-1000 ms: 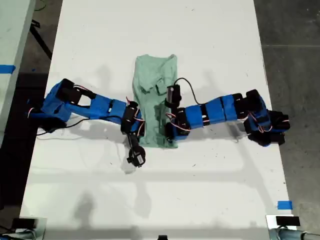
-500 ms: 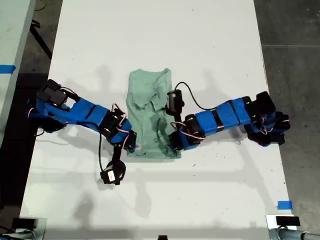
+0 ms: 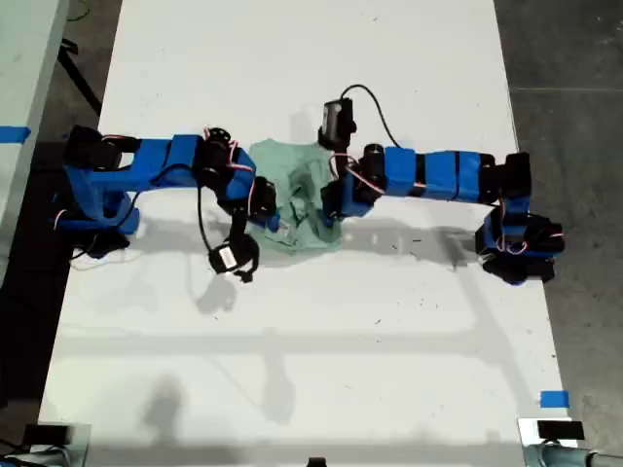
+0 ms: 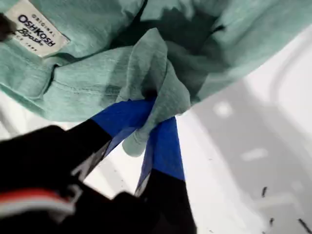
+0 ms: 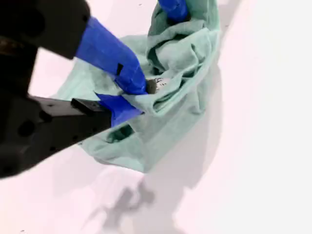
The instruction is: Fold t-shirt
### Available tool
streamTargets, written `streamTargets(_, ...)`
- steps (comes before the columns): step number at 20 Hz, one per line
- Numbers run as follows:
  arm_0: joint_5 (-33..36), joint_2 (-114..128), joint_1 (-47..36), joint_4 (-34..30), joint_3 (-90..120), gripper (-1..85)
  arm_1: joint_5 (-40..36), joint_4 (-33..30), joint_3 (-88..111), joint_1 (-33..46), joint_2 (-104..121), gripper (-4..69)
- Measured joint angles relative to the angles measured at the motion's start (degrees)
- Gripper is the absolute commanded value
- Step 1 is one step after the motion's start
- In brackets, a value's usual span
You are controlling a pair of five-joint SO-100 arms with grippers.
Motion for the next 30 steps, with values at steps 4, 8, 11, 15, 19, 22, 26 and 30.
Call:
streamTargets(4, 7.56, 0.00, -13.10, 0.09, 0.09, -0.1, -8.26, -1.49, -2.64, 10.11, -0.44, -1.1)
streamTargets(8, 11.87, 0.00, -22.15, 0.44, 0.09, -0.1, -14.24, -4.22, -9.76, 15.64, -4.75, -1.1)
streamTargets(11, 13.10, 0.00, -26.19, 0.44, 0.26, -0.1, -16.17, -5.36, -13.89, 18.11, -8.96, -1.2)
streamTargets(15, 13.54, -3.08, -29.00, -0.70, 1.32, 11.3, -17.05, -7.12, -14.41, 20.04, -12.83, 22.9)
streamTargets(19, 13.54, -6.94, -33.49, -0.35, 1.32, 29.1, -17.93, -6.33, -14.41, 24.43, -14.68, 34.8)
streamTargets(22, 14.33, -5.80, -39.02, 2.37, 1.93, 29.3, -20.30, -1.93, -14.41, 30.06, -14.33, 29.2)
streamTargets(26, 16.96, 3.52, -45.88, 5.19, 5.36, 30.6, -23.47, 4.83, -14.50, 36.30, -6.15, 26.7)
streamTargets(30, 18.81, 11.34, -46.76, 5.71, 12.13, 13.0, -25.84, 10.37, -7.56, 42.28, 6.06, 24.4)
